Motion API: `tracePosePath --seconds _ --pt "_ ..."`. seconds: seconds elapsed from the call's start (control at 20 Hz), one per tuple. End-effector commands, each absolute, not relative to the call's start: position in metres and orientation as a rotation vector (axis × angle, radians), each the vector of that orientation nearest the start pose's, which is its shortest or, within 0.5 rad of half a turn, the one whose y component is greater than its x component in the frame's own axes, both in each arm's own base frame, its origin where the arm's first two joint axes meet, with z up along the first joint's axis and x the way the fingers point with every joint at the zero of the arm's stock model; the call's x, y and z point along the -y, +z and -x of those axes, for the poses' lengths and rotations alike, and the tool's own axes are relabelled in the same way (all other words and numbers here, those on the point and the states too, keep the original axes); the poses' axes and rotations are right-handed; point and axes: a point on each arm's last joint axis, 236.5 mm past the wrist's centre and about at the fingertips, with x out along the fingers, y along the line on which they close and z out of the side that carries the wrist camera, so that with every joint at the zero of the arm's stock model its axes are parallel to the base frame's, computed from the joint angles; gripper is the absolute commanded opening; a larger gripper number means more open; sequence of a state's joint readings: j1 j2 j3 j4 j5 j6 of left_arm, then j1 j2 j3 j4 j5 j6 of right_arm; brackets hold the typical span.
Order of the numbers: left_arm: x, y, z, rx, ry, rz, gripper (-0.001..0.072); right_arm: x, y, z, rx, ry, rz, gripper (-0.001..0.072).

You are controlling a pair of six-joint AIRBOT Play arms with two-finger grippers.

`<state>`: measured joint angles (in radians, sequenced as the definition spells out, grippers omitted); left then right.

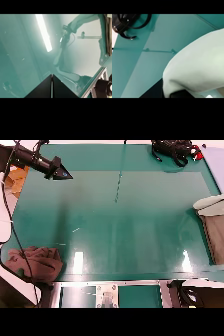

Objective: Fold the shirts.

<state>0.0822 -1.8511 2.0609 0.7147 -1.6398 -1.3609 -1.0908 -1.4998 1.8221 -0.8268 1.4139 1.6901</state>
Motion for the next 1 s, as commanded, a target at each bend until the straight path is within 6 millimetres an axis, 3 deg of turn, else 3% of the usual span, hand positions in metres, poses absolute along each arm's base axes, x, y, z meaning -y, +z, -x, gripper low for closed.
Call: tracePosePath --seconds 0.0,0.25,0.35,0.55,0.7,0.85,0.95 --pt "0.139 0.119 -0.480 -1.216 -0.801 0.438 0.0020 0.333 0.209 -0.354 -0.533 -0.411 -1.063 0.0019" --pt "0.139 0.118 -0.478 -1.222 -0.805 0.437 0.0020 0.341 0.266 -0.413 -0.224 -0.256 -1.068 0.0019" --pt "0.139 0.118 -0.477 -1.225 -0.806 0.436 0.0020 0.346 0.263 -0.421 -0.196 -0.218 -1.105 0.0019" --pt "0.140 0.112 -0.475 -1.256 -0.791 0.472 0.0020 0.343 0.221 -0.427 -0.305 -0.182 -1.125 0.0019" --pt "0.140 0.109 -0.472 -1.271 -0.794 0.476 0.0020 0.331 0.183 -0.411 -0.479 -0.216 -1.182 0.0019" --pt "0.140 0.109 -0.471 -1.276 -0.799 0.475 0.0020 0.333 0.161 -0.370 -0.615 -0.348 -1.233 0.0019" --pt "0.141 0.109 -0.468 -1.284 -0.806 0.475 0.0020 0.341 0.159 -0.339 -0.651 -0.454 -1.234 0.0020"
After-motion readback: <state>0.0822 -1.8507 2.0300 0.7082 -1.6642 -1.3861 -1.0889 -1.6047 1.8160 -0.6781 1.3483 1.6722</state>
